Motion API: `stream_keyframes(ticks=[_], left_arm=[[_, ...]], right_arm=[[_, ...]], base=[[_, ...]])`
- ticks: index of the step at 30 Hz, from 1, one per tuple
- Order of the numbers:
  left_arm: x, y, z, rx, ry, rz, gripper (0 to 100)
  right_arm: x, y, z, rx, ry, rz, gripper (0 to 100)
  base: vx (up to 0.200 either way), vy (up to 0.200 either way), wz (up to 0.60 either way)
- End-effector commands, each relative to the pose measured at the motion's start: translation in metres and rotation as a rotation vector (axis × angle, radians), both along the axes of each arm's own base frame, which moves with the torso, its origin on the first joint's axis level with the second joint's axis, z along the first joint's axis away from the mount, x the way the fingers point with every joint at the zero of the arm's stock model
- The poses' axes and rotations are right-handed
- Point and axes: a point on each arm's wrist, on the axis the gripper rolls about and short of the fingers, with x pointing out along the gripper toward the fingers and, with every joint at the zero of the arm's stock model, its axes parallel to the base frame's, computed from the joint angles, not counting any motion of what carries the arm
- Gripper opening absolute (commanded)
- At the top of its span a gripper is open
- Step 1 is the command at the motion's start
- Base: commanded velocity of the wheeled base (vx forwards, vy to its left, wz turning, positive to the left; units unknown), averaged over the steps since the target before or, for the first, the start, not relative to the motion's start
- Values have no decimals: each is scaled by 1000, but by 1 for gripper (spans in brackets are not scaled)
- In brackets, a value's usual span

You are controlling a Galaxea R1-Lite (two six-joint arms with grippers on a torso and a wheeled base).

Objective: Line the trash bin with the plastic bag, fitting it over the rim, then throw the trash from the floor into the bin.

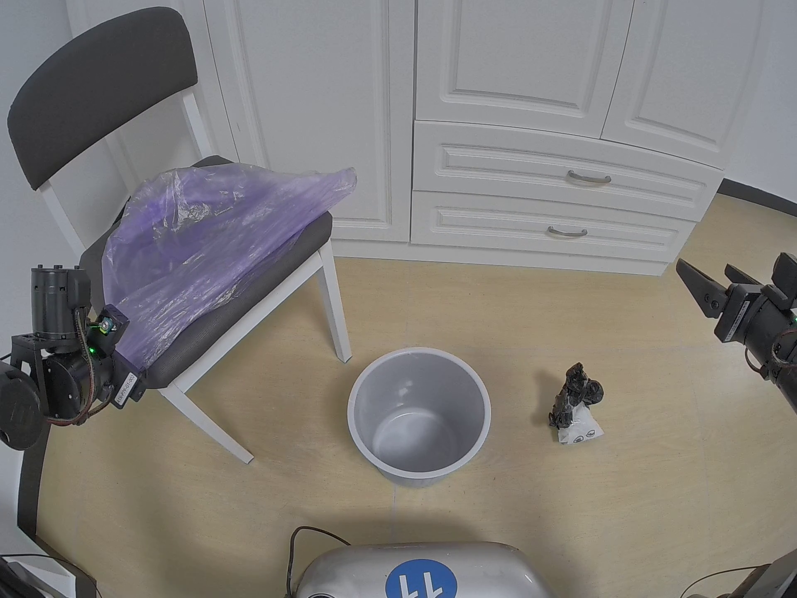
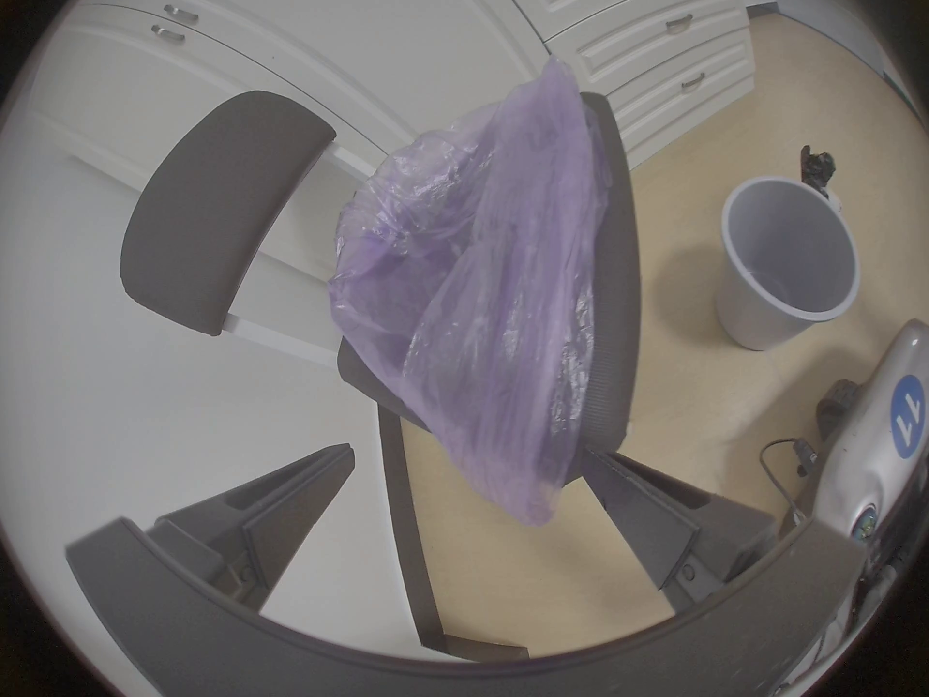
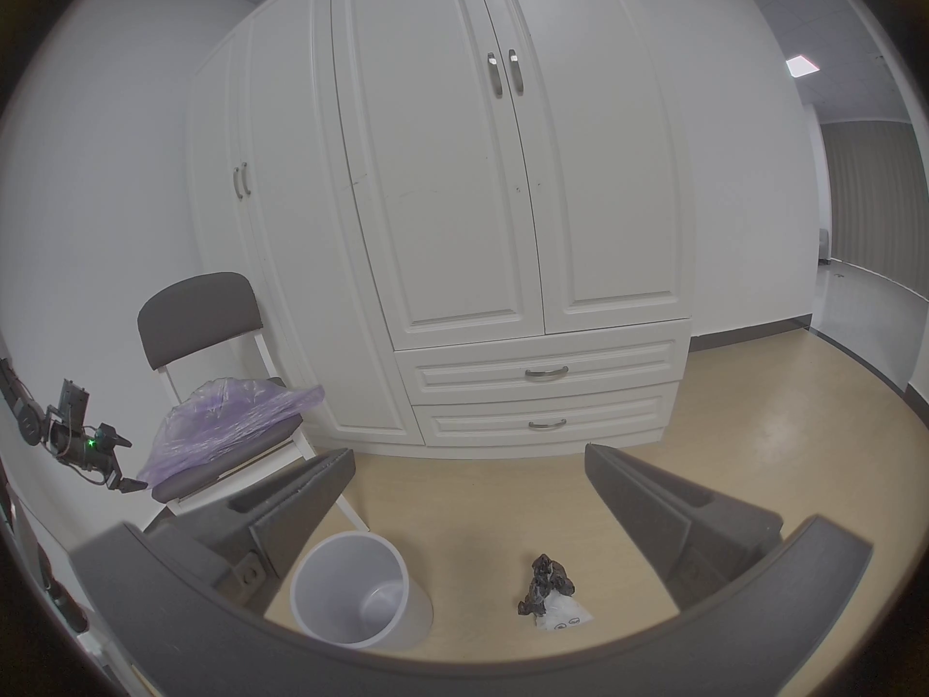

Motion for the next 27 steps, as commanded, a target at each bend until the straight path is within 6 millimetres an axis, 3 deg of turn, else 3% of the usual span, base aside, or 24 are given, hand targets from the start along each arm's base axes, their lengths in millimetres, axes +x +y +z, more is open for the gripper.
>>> stream_keyframes(ticks=[1,11,20,27], left_arm=[[10,4,-2,15,4,38,100],[25,15,-7,37,-21,80,100],[51,14,-16,89,-115,107,100],[57,10,3,78,-246,97,100]], right_arm=[[1,0,-1,-1,5,-1,100],[7,-3,-3,2,-7,-23,100],[14,-6,-6,1,-3,-44,100],[15,-6,-6,3,-13,-44,100]], base=[[0,0,0],[0,0,0],[0,0,0],[0,0,0]])
